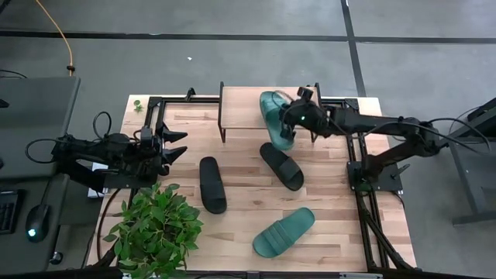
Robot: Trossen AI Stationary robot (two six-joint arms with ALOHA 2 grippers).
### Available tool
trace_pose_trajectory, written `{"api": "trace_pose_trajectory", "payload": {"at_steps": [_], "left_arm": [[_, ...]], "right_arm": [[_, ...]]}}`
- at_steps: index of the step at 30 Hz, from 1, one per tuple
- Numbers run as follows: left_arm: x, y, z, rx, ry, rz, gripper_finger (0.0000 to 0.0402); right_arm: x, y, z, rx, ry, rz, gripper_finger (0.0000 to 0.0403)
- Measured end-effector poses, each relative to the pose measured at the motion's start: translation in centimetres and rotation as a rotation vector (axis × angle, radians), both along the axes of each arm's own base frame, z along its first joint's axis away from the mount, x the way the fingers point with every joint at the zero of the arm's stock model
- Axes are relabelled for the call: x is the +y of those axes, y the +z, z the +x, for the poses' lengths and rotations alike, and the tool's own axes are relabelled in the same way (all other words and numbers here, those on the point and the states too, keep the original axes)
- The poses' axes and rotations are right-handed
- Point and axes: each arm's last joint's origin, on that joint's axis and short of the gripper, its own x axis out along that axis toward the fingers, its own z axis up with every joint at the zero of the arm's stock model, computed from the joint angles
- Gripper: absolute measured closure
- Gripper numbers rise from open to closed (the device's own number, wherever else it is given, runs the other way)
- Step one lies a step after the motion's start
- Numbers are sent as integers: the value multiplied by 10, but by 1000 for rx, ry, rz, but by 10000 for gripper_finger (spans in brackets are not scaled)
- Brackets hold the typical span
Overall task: Pick and place slides into the shelf
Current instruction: Put the top blue slipper on the shelf
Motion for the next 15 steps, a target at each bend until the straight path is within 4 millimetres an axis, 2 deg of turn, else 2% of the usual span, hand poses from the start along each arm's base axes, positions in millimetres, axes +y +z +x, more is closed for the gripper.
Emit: {"api": "trace_pose_trajectory", "payload": {"at_steps": [5, 10, 15], "left_arm": [[0, -1, 0, 11, 3, 0, 151], [0, -3, 0, 26, 3, -2, 151], [0, -3, 0, 30, -2, -6, 151]], "right_arm": [[-10, 12, -15, -51, 0, 19, 403], [-11, 23, -27, -90, 19, 36, 403], [-8, 19, -34, -124, 48, 53, 403]]}}
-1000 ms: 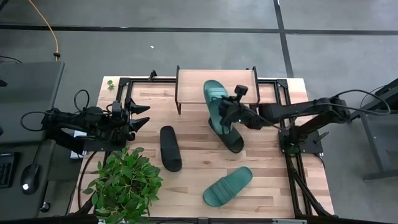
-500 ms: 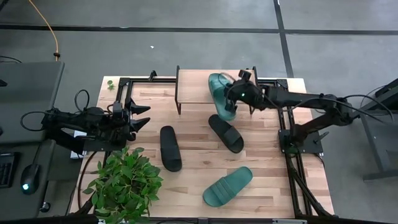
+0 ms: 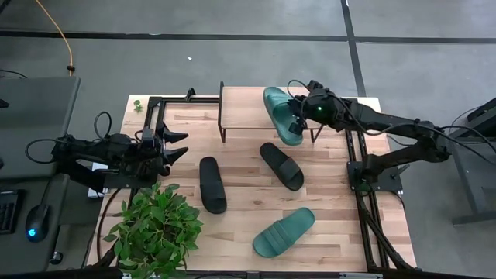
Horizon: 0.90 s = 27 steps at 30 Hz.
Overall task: Pick and place slides into the shelf
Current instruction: Put the top blue slipper on the shelf
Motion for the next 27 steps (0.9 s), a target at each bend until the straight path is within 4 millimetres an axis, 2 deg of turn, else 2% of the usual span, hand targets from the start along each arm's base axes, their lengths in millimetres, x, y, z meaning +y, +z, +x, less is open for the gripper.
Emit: {"api": "trace_pose_trajectory", "payload": {"at_steps": [5, 12, 17, 27], "left_arm": [[0, -2, 0, 16, 0, -2, 151], [1, -1, 0, 15, 47, -5, 151], [2, 1, -1, -6, 59, -7, 151], [2, 1, -1, -8, 59, -6, 151]], "right_arm": [[4, -26, -16, -49, 11, -39, 403], [7, -42, -42, -11, -116, -158, 403], [3, -50, -44, 34, -174, -253, 403], [-13, -52, -50, 41, -189, -246, 403]]}}
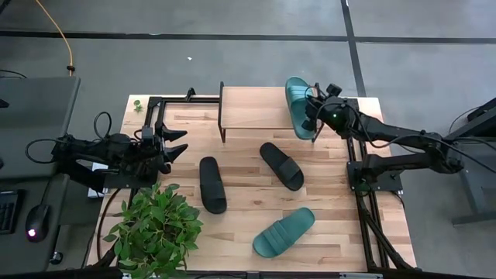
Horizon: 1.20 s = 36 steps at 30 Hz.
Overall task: Pick and place slides into the shelf
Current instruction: Put the top blue slipper on the shelf
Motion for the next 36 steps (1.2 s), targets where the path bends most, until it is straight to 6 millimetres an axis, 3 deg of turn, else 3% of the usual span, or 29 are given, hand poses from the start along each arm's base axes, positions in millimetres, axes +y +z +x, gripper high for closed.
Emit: {"api": "trace_pose_trajectory", "payload": {"at_steps": [13, 27, 36], "left_arm": [[0, 0, 0, 1, -7, 2, 151], [0, 0, 0, 1, -7, 2, 151], [0, 0, 0, 2, -7, 2, 151]], "right_arm": [[-15, -2, -6, -3, 5, 33, 403], [-25, -24, 8, 127, -4, 69, 403], [-25, -26, 4, 184, -36, 63, 403]]}}
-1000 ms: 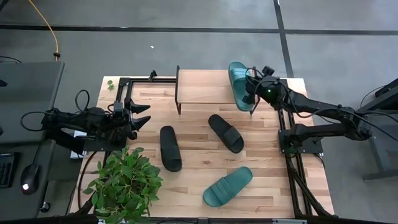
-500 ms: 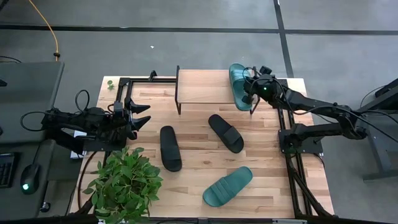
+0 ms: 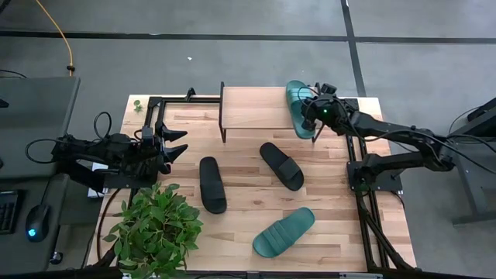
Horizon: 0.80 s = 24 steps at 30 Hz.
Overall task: Pick and place slides into the shelf
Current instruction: Put the top blue slipper on the shelf
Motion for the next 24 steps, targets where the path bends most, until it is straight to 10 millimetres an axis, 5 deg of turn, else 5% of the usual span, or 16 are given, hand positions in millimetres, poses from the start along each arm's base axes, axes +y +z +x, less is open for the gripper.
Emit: {"api": "trace_pose_trajectory", "payload": {"at_steps": [24], "left_arm": [[0, 0, 0, 1, -2, -3, 151]], "right_arm": [[4, 4, -9, 55, -5, -15, 403]]}}
